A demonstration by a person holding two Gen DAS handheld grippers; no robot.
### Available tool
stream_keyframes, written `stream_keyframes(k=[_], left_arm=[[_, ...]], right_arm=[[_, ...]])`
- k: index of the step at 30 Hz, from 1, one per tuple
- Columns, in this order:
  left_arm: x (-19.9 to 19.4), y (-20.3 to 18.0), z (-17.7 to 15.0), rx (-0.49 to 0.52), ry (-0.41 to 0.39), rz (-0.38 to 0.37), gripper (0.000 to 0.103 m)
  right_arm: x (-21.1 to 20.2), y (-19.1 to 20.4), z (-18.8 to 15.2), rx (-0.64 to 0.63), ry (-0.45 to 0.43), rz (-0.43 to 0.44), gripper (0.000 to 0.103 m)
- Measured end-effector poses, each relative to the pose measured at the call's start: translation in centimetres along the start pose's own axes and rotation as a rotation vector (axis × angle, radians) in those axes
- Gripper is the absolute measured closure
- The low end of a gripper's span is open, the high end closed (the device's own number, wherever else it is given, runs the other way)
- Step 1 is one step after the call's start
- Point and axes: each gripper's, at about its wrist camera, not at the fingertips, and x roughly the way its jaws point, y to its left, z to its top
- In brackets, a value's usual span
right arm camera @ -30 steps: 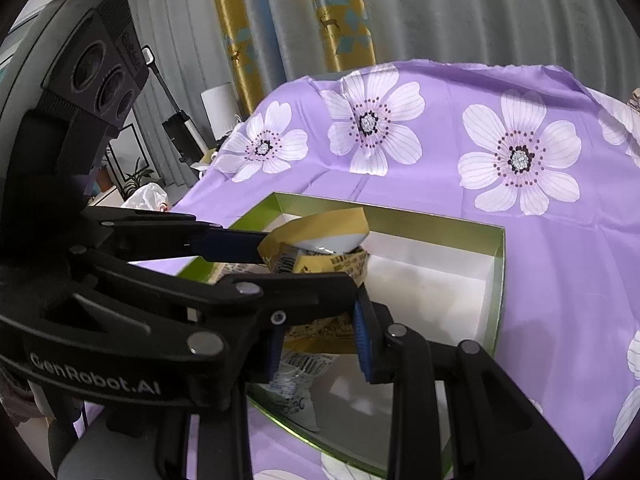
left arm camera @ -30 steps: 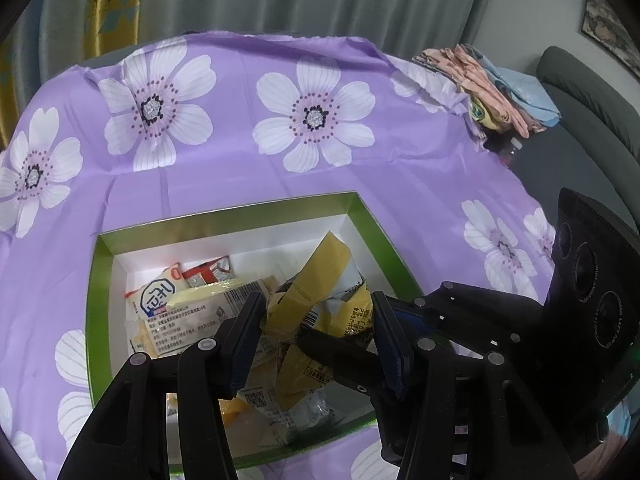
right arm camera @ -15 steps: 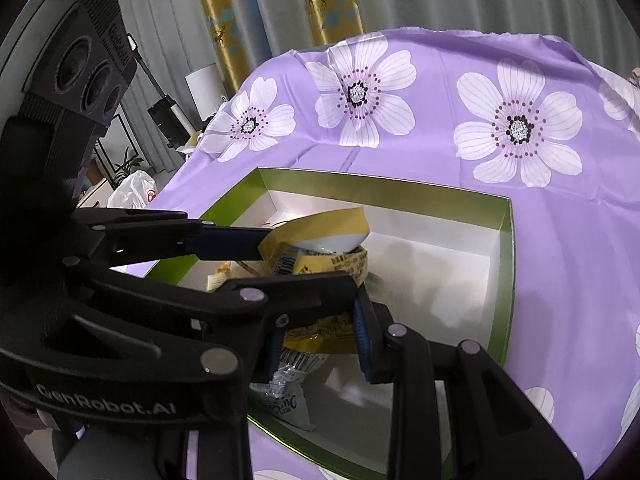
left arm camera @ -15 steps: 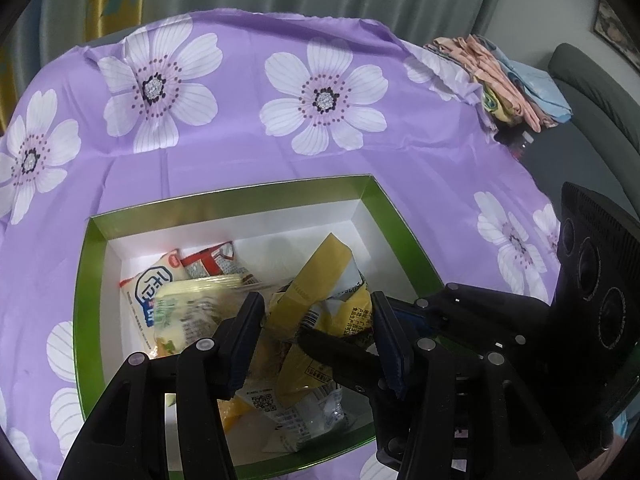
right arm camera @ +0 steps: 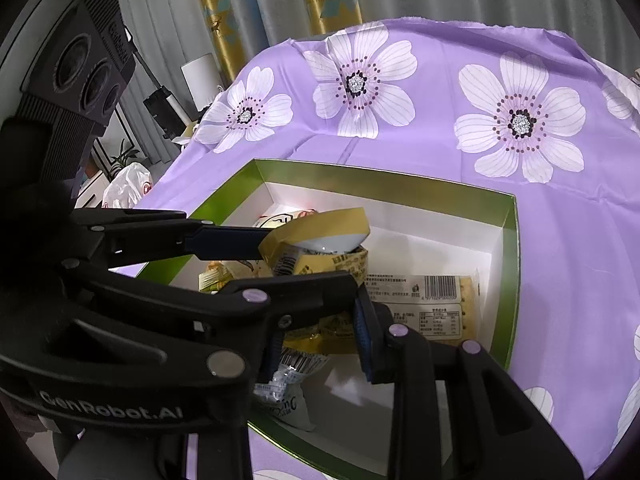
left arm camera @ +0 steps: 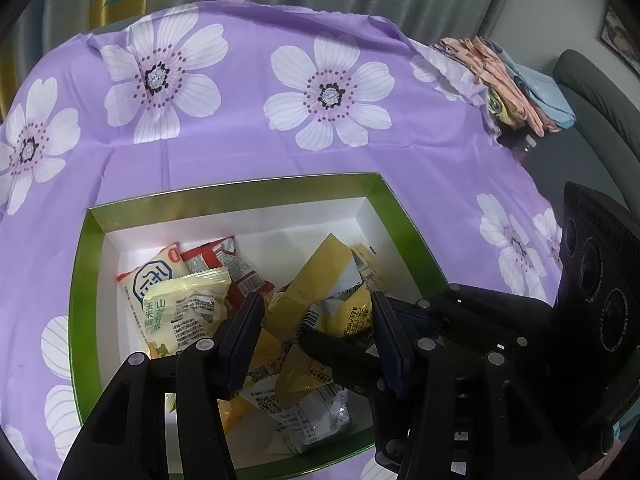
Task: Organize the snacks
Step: 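Lower the yellow-gold bag into the box and open the left gripper, then withdraw the left gripper and move it to the orange snack bag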
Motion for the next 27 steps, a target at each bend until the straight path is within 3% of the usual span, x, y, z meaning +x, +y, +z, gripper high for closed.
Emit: stream_keyframes(k=[11, 12, 14, 15, 25, 27], left_arm=[[0.3, 0.5, 0.1, -0.026, 0.020, 0.012, 0.047], [0.4, 0.6, 0.1, -0.027, 0.024, 0.019, 0.043], [0.6, 0.8, 0.0, -0.032, 0.034, 0.044, 0.036], [0.6, 0.9, -0.1, -0.037, 0.035, 0.044, 0.033], [0.5, 1.2, -0.4, -0.046, 0.038, 0.051, 0.032], [0.4, 1.4, -0.4, -0.047, 0.038, 0.058, 0.027]], right_arm=[[0.3, -0.1, 0.2, 0.014, 0.022, -0.003, 0.067], [0.4, -0.1, 0.2, 0.017, 0.027, -0.006, 0.064], [0.5, -0.1, 0.1, 0.022, 0.035, -0.023, 0.048], [0.4, -0.1, 0.1, 0.020, 0.034, -0.029, 0.046], [0.4, 0.3, 0.1, 0.011, 0.042, -0.027, 0.046], [0.4, 0.3, 0.1, 0.009, 0.041, -0.028, 0.046]])
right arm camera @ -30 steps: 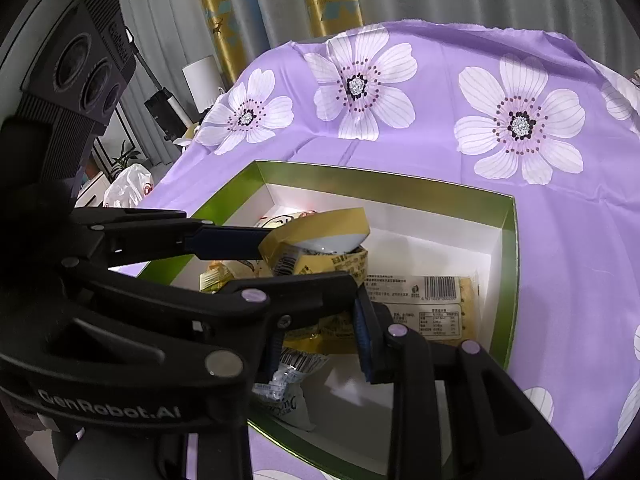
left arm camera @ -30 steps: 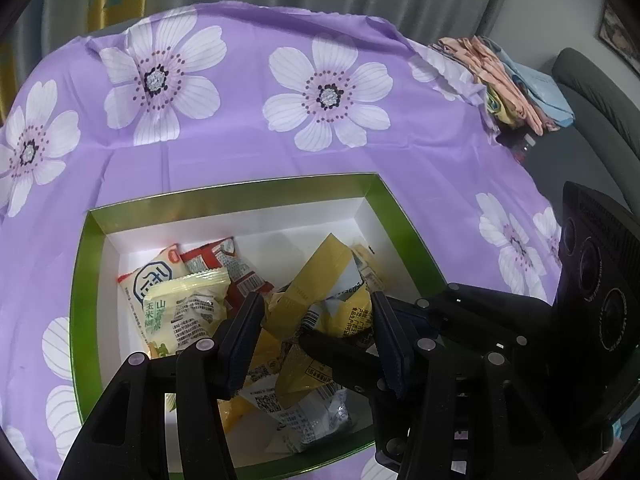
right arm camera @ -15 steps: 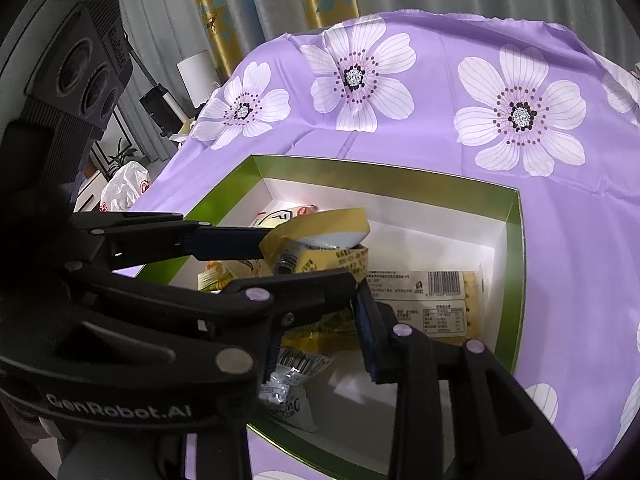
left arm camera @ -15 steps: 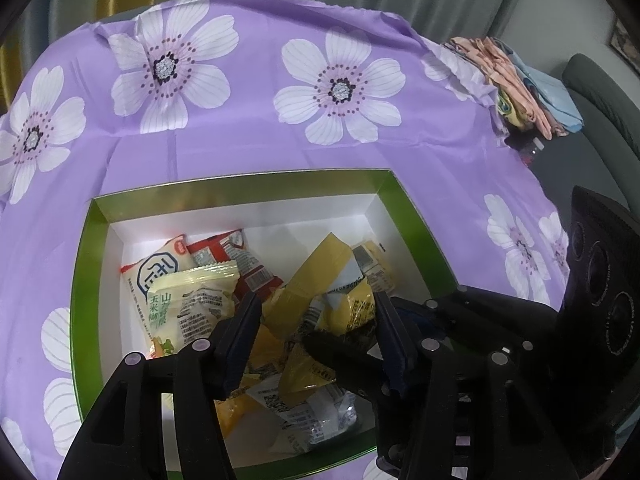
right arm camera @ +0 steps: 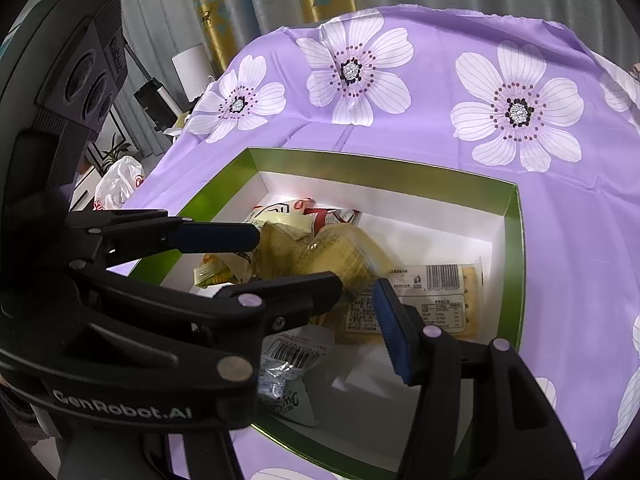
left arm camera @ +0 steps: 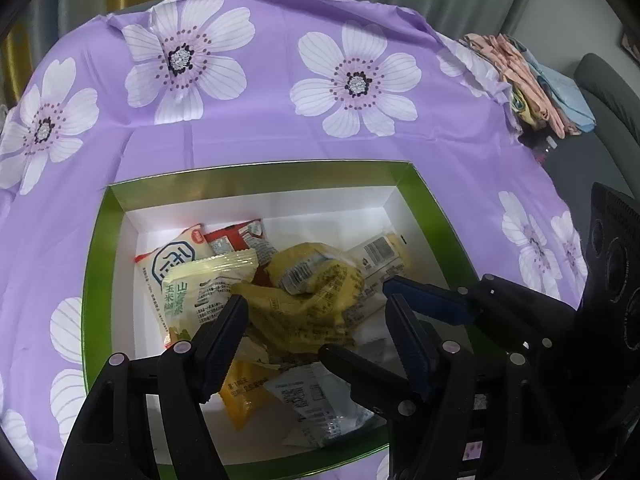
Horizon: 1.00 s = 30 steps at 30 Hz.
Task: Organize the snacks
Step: 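Withdraw the left gripper and move it to the orange snack bag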
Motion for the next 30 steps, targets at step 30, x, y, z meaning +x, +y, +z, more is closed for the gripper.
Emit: stream_keyframes(k=[30], left_arm=[[-5.5, 1.2, -1.3, 0.004, -0.188, 0.157, 0.004]], right_arm=[[-5.1, 1.7, -0.6, -0.043, -0.132, -0.122, 0.021]])
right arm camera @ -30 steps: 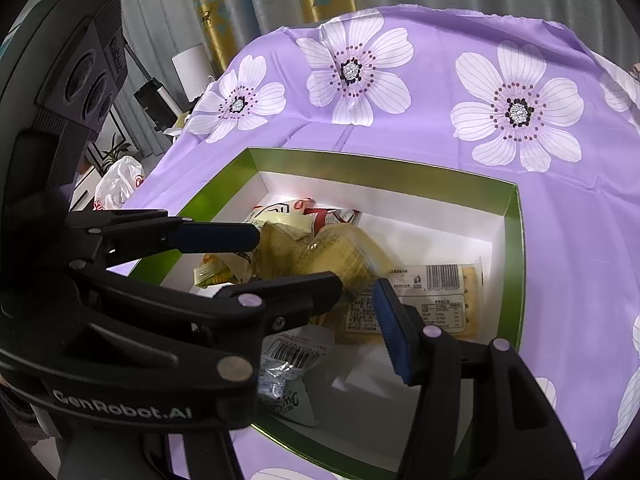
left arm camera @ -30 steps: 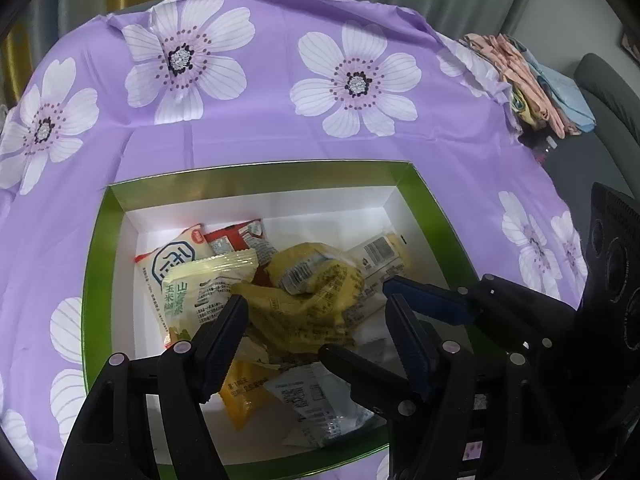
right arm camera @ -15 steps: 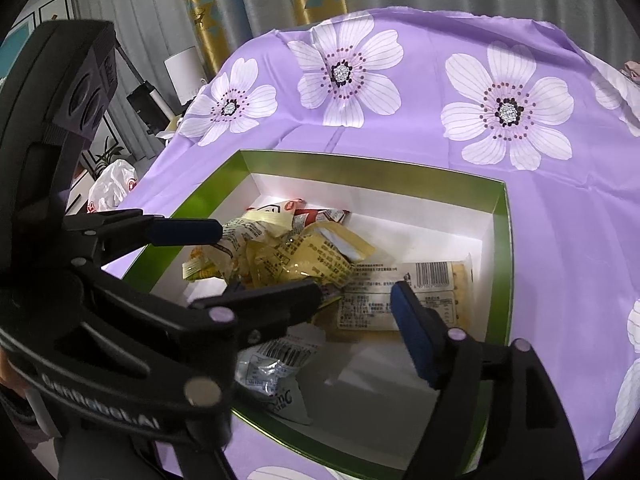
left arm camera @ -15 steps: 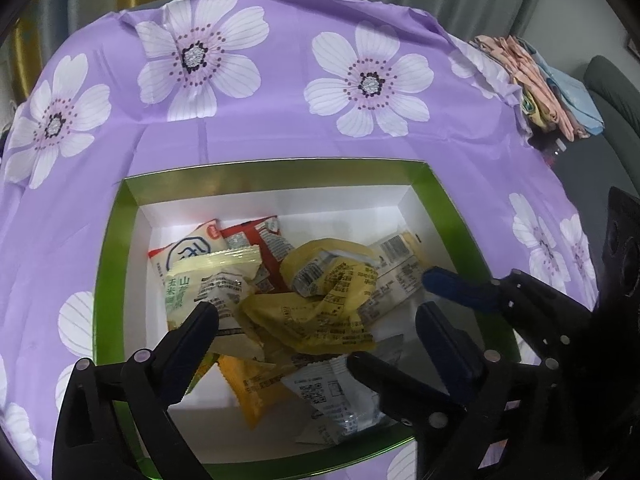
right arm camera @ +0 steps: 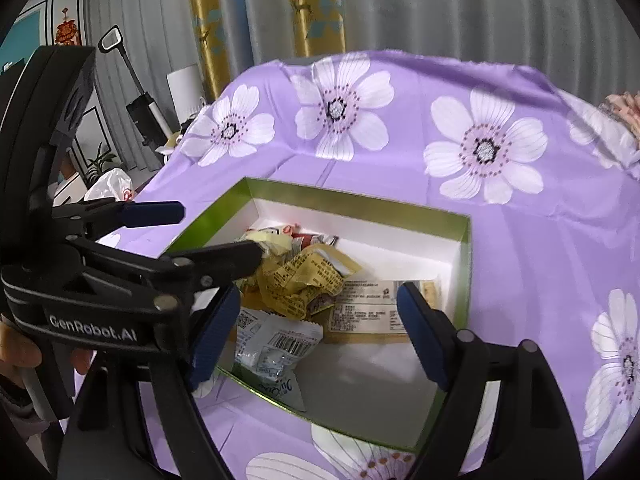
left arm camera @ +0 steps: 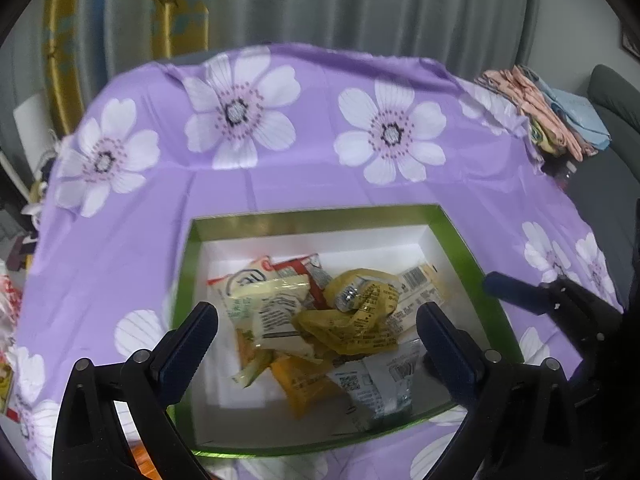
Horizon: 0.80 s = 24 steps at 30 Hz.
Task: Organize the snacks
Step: 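Withdraw the left gripper and move it to the orange snack bag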
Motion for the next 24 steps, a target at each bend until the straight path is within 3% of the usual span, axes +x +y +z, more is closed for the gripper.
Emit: stream_keyframes(k=[11, 24], left_arm=[[-4.8, 0.7, -1.5, -0.013, -0.093, 0.043, 0.004], [-9.1, 2.7, -5.0, -0.108, -0.086, 0.045, 0.004]], right_arm=[[-4.1, 0.7, -1.2, 0.021, -0.044, 0.005, 0.016], [-6.6, 3.9, -3.9, 0.000, -0.017, 0.058, 0.014]])
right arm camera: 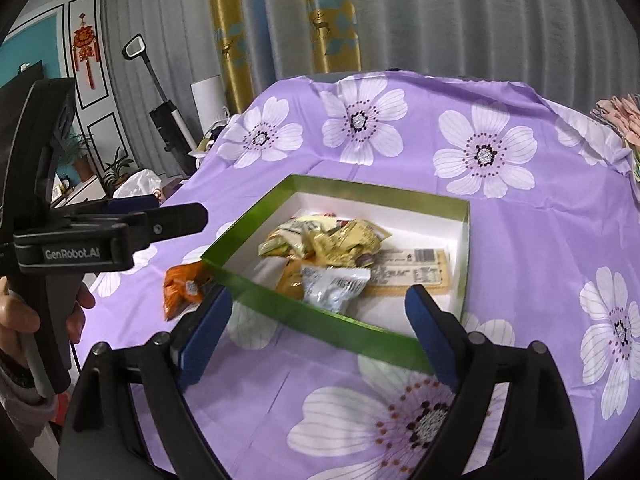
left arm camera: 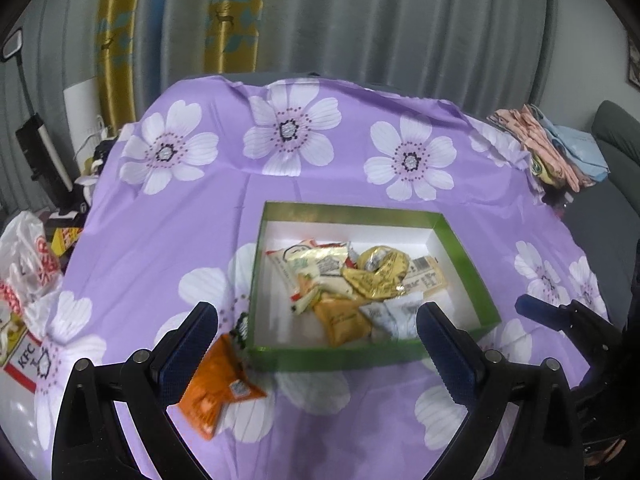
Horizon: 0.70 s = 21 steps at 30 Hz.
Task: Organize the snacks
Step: 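Withdraw the left gripper and move it to the orange snack bag, then close the left gripper on the orange snack bag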
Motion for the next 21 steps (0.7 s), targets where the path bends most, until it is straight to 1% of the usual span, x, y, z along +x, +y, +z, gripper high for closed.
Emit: stream_keyframes(k=[7, 10, 12, 18, 21], left_arm=[[-1.6, 1.2, -1.6, -0.041, 0.012, 0.004, 0.004], [-2.2, 2.1, -2.8, -0.066, 0.016, 0.005, 0.004], [-2.5, 3.1, -3.7, -0.083, 0.025, 0.016, 0.004], [-2.4, 7.5, -7.1, -0.143, 0.096, 0.052, 0.004], [-2.5, 9.8, -9.2, -0.197, 0.128, 0.050, 0.004]], right_arm=[[-0.1, 1.5, -1.3, -0.008, 0.029, 0.027, 0.014], [0.5, 2.2, -2.1, -0.010, 0.061, 0.045, 0.014], [1.0, 2.8, -2.7, -0.013, 0.080, 0.056, 0.014], [2.6, 4.3, -4.3, -0.005, 0.143, 0.099, 0.014], [3.7, 5.1, -4.9, -0.013, 0.174, 0.110, 0.014]])
